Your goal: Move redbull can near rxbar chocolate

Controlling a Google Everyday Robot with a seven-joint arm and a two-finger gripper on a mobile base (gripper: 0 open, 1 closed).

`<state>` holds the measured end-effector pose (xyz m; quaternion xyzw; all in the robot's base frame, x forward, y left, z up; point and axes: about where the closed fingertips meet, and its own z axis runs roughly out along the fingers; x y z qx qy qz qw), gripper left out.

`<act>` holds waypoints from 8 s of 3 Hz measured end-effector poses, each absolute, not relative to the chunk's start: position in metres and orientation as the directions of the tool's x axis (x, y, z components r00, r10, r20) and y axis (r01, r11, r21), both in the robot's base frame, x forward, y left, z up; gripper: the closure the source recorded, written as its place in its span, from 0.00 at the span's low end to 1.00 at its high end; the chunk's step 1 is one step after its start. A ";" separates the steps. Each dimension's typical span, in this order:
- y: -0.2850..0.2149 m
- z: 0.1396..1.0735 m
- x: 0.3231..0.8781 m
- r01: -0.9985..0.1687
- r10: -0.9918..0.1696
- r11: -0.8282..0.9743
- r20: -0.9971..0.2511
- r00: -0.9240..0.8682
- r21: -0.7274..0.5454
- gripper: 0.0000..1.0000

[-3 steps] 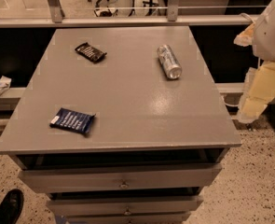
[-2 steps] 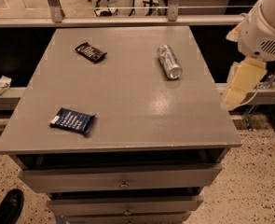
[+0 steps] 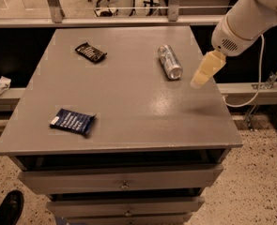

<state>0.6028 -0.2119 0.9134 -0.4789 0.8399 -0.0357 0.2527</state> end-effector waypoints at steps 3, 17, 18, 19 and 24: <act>-0.164 0.866 0.676 -0.677 -0.611 0.728 -0.547 -0.572 -0.107 0.00; -0.004 0.843 0.791 -0.798 -0.667 0.586 -0.642 -0.378 -0.140 0.76; -0.004 0.843 0.791 -0.798 -0.667 0.586 -0.642 -0.378 -0.140 0.54; 0.000 0.854 0.784 -0.811 -0.681 0.565 -0.640 -0.356 -0.151 0.22; -0.064 0.886 0.749 -0.780 -0.488 0.625 -0.788 -0.374 -0.016 0.00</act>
Offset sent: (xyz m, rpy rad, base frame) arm 0.0923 0.0489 -0.0503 0.3205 0.0569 -0.2438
